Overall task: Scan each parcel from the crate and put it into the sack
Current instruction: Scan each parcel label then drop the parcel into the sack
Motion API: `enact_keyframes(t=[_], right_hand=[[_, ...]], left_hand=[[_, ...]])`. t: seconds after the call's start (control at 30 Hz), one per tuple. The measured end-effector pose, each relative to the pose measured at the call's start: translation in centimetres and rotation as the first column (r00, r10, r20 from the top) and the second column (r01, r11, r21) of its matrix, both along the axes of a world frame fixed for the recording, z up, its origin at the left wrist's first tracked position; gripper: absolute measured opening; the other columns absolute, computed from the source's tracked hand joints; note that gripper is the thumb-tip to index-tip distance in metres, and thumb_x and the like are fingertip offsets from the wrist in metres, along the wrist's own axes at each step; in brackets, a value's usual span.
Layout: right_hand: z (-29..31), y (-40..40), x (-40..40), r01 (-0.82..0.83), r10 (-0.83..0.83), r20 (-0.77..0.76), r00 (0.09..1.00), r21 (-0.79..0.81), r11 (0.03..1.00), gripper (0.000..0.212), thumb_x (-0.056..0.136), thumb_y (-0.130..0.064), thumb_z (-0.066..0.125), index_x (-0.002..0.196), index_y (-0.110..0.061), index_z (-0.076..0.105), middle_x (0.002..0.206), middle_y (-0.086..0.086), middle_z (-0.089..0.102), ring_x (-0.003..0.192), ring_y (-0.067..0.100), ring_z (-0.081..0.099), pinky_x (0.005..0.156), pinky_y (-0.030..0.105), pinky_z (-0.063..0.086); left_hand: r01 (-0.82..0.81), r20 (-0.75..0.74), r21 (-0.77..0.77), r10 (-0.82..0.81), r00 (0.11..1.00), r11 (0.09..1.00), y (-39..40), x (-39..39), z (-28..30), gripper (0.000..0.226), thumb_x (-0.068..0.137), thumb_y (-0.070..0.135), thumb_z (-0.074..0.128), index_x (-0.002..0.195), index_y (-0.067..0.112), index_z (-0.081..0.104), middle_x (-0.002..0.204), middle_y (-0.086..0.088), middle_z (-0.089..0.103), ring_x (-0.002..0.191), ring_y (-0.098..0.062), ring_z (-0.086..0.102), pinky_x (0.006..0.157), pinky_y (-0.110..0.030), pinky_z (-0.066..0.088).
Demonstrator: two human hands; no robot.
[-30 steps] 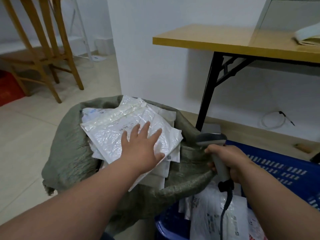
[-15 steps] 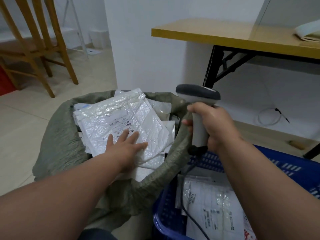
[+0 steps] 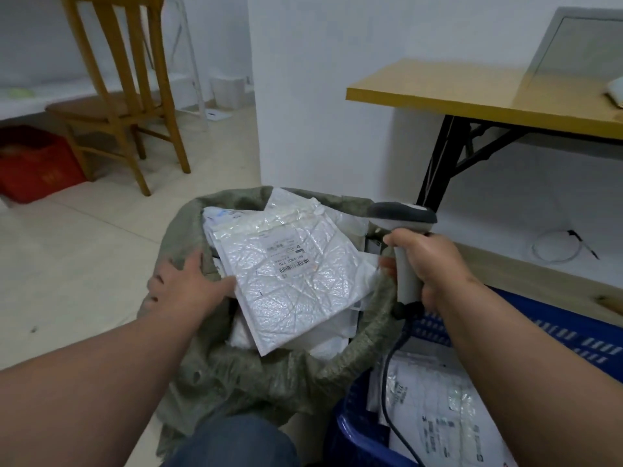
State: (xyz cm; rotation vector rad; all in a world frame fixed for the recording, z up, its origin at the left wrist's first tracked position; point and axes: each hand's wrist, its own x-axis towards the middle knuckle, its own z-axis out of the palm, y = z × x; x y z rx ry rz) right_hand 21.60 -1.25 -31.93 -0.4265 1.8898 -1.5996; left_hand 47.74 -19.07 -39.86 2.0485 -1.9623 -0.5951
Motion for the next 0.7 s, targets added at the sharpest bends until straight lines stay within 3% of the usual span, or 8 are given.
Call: enact_keyframes(t=[0.07,0.13,0.2,0.27,0.4,0.47,0.53,0.7], right_hand=[[0.0,-0.4,0.5,-0.004,0.004,-0.015,1.0,0.012,1.0,0.022,0.078,-0.018,0.072,0.097,-0.008,0.066,0.093,0.012,0.073,0.076,0.021,0.072,0.067,0.036,0.06],[0.0,-0.7,1.0,-0.02,0.02,-0.034,0.999,0.023,1.0,0.018,0.077,-0.018,0.071,0.091,-0.008,0.067,0.086,0.012,0.071,0.072,0.024,0.066,0.066,0.037,0.056],[0.1,-1.0,1.3,-0.027,0.028,-0.046,0.999,0.03,0.999,0.018,0.075,-0.02,0.07,0.087,-0.008,0.067,0.08,0.012,0.066,0.068,0.024,0.06,0.063,0.036,0.05],[0.3,-1.2,1.4,-0.029,0.031,-0.062,0.998,0.041,0.999,0.019,0.073,-0.022,0.07,0.087,-0.009,0.067,0.079,0.009,0.065,0.065,0.023,0.059,0.059,0.033,0.049],[0.8,-1.7,1.8,-0.014,0.016,-0.054,0.998,0.03,0.999,0.018,0.074,-0.021,0.07,0.087,-0.01,0.067,0.079,0.007,0.066,0.064,0.022,0.061,0.056,0.03,0.048],[1.3,-2.0,1.9,0.01,-0.009,-0.05,0.999,0.021,1.0,0.026,0.074,-0.023,0.071,0.095,-0.009,0.066,0.086,0.007,0.067,0.074,0.025,0.064,0.062,0.032,0.05],[2.2,-2.5,2.2,0.036,-0.036,-0.041,0.999,-0.003,0.999,0.029,0.073,-0.025,0.071,0.098,-0.01,0.065,0.09,0.008,0.067,0.08,0.027,0.064,0.068,0.035,0.052],[4.2,-3.2,2.6,0.068,-0.068,0.005,0.998,-0.115,0.991,0.018,0.073,-0.023,0.071,0.087,-0.014,0.064,0.079,0.006,0.062,0.068,0.024,0.06,0.063,0.033,0.05]], left_hand=[[-0.029,-0.021,0.105,0.031,0.999,0.994,-0.3,0.7,-0.9,0.126,0.058,0.075,0.073,0.153,0.038,0.001,0.159,-0.014,0.009,0.142,-0.042,0.018,0.114,-0.058,0.023],[-0.055,0.032,0.14,0.051,0.998,0.989,-0.6,1.0,-1.6,0.132,0.056,0.075,0.075,0.154,0.027,0.002,0.157,-0.019,0.018,0.14,-0.042,0.024,0.114,-0.054,0.026],[-0.009,0.156,0.084,-0.005,0.988,0.996,-1.3,1.4,-1.8,0.104,0.067,0.071,0.067,0.149,0.021,0.027,0.149,-0.017,0.037,0.133,-0.039,0.039,0.108,-0.047,0.035],[0.069,0.168,0.011,-0.07,0.983,0.998,-2.4,1.6,-1.4,0.055,0.08,0.044,0.059,0.128,0.017,0.056,0.133,-0.015,0.055,0.12,-0.036,0.052,0.098,-0.04,0.043],[0.009,-0.127,-0.071,-0.018,0.992,0.997,-3.1,1.3,0.9,0.031,0.093,0.014,0.048,0.116,0.005,0.067,0.122,-0.021,0.063,0.113,-0.039,0.057,0.095,-0.038,0.045],[-0.108,-0.45,-0.107,0.049,0.892,0.988,-3.1,0.8,4.1,0.021,0.094,0.017,0.052,0.104,0.012,0.069,0.113,-0.018,0.066,0.106,-0.037,0.06,0.096,-0.041,0.049],[-0.171,-0.717,-0.083,0.06,0.694,0.982,-3.4,0.0,8.9,0.012,0.094,0.019,0.054,0.087,0.019,0.064,0.103,-0.01,0.065,0.101,-0.032,0.061,0.094,-0.043,0.053],[-0.168,-0.932,-0.081,-0.015,0.363,0.982,-3.6,-0.7,17.9,0.015,0.093,0.018,0.056,0.085,0.026,0.066,0.106,-0.008,0.067,0.098,-0.025,0.065,0.087,-0.046,0.058]])
